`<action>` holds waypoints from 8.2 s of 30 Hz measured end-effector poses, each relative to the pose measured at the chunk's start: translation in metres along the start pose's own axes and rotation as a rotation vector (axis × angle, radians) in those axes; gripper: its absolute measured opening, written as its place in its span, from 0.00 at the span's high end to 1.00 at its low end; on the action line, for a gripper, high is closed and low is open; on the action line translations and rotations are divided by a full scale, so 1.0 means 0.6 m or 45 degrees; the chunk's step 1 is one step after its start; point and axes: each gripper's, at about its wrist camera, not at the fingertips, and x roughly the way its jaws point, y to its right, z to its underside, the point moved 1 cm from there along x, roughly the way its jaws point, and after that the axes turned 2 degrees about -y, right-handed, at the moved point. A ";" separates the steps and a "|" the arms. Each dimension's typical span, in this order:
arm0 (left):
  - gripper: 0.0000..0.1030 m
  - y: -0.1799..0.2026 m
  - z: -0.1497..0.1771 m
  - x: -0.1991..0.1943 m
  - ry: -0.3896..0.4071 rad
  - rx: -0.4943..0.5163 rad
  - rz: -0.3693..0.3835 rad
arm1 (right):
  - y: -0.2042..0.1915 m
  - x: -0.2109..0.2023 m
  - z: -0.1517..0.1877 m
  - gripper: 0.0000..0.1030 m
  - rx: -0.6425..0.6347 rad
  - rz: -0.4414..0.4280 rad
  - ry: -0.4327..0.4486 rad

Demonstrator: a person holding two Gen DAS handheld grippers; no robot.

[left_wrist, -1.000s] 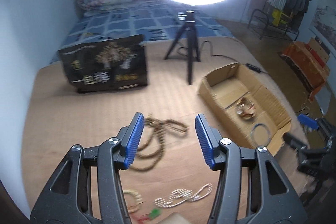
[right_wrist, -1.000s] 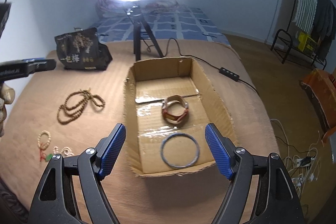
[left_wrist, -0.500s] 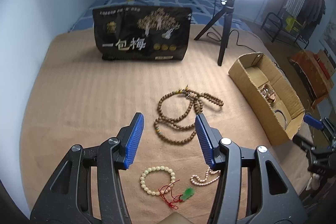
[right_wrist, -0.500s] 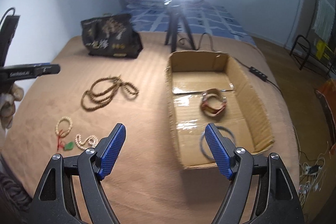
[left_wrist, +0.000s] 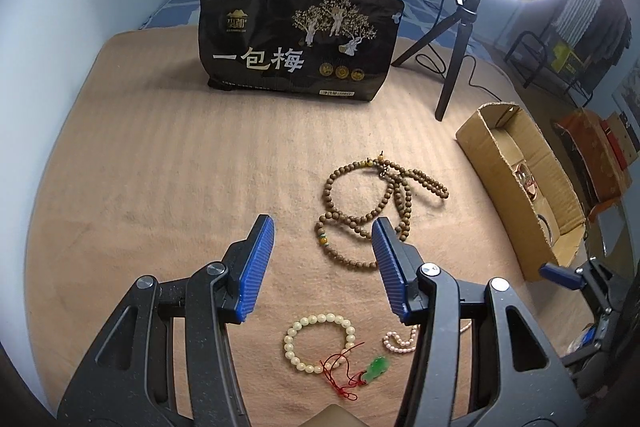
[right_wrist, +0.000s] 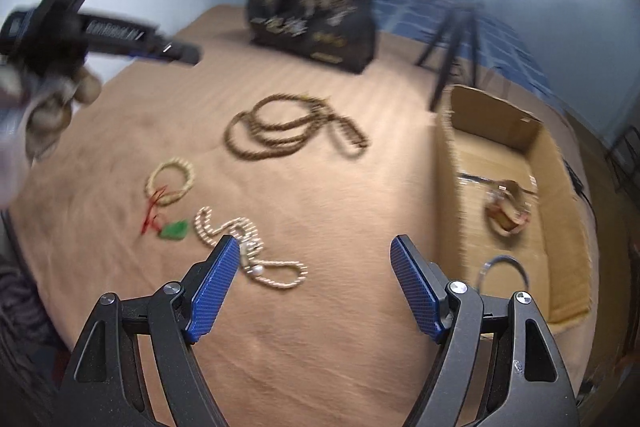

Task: Organize jewelry
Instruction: 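Move both tools back from the box toward the remaining jewelry, then grasp the white pearl necklace with the right tool while the left tool grasps the brown bead mala, then lift and carry the pearl necklace with the right tool while the left tool carries the mala to the box, then open the right tool over the box while the left tool releases the mala into it, then move the left tool to the cream bead bracelet while the right tool approaches a pearl earring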

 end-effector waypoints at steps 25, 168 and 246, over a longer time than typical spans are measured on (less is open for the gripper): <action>0.49 -0.013 0.004 0.015 -0.036 -0.015 0.011 | -0.090 0.126 -0.007 0.25 -0.287 -0.138 -0.226; 0.89 0.416 -0.156 0.036 0.163 0.235 0.364 | 0.332 -0.168 0.032 0.94 0.594 0.129 0.311; 0.51 0.062 0.026 -0.119 0.141 0.186 -0.034 | 0.110 -0.163 0.011 0.31 0.331 0.205 0.299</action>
